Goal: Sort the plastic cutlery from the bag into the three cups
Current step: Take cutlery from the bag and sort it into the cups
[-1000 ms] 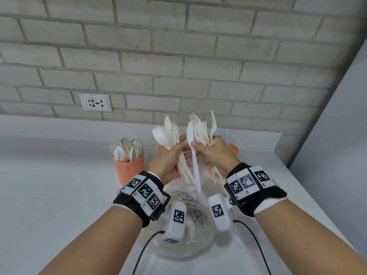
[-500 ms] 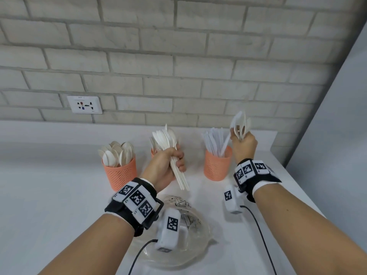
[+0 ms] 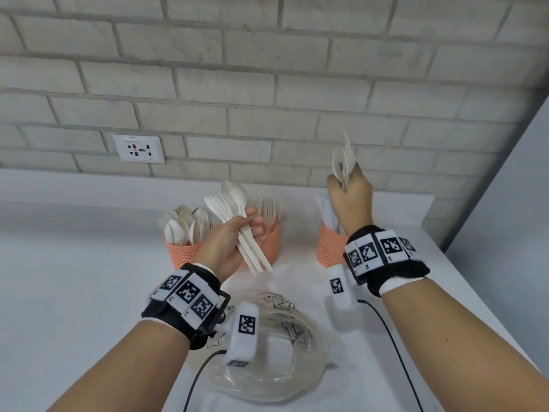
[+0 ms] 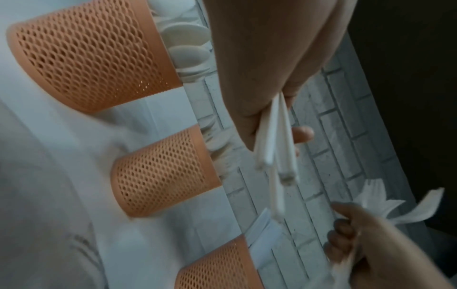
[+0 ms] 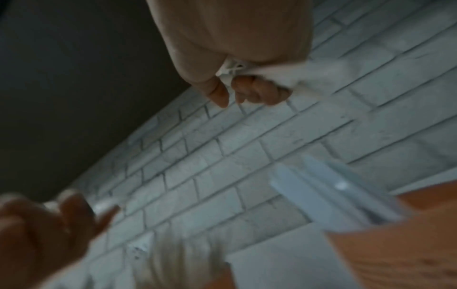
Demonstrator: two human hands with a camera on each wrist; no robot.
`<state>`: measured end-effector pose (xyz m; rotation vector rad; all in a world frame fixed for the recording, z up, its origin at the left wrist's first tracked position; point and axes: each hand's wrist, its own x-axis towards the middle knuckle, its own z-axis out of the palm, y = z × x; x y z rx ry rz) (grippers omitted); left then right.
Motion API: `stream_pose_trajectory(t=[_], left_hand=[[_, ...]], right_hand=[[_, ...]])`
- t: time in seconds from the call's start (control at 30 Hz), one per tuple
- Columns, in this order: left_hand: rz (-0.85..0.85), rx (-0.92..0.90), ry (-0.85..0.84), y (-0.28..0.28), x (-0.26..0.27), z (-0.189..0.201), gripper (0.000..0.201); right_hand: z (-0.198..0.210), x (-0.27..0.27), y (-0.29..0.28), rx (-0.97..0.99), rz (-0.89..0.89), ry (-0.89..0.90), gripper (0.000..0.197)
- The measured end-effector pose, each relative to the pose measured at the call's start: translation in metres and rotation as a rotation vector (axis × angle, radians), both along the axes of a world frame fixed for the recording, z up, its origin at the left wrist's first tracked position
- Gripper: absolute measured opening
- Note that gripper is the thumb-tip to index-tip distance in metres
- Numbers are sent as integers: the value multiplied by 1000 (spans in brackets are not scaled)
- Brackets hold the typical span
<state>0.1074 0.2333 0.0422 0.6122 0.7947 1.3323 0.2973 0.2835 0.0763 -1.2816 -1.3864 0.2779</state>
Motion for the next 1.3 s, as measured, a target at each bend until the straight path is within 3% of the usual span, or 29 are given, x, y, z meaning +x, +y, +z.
stream_pose_trajectory(t=[0.17, 0.27, 0.37, 0.47, 0.6, 0.83, 0.93, 1.03, 1.13, 1.2, 1.3], left_hand=[[56, 60, 9, -4, -18, 9, 21], [58, 84, -22, -8, -26, 12, 19], [37, 105, -31, -9, -31, 13, 19], [16, 115, 29, -8, -35, 11, 19], [1, 101, 50, -3, -40, 4, 21], [-14, 91, 61, 4, -42, -7, 21], [-25, 95, 59, 6, -42, -8, 21], [-40, 98, 66, 7, -44, -9, 21], [-58, 94, 82, 7, -45, -12, 22], [-86, 92, 88, 7, -46, -13, 24], [-126, 97, 79, 6, -46, -12, 25]], right_hand=[[4, -44, 11, -224, 350, 338, 22], [-5, -66, 20, -206, 342, 507, 21], [-19, -80, 30, -203, 283, 564, 21], [-36, -90, 37, -245, 309, 584, 5], [-51, -94, 38, -286, 240, 427, 27], [-58, -96, 34, -314, 56, -25, 37], [-63, -93, 32, -380, 104, -52, 40], [-65, -89, 34, -282, 179, 60, 60], [-58, -87, 35, -117, 194, 97, 45], [-55, -85, 38, -134, 214, -76, 33], [-56, -82, 39, -268, 262, -360, 38]])
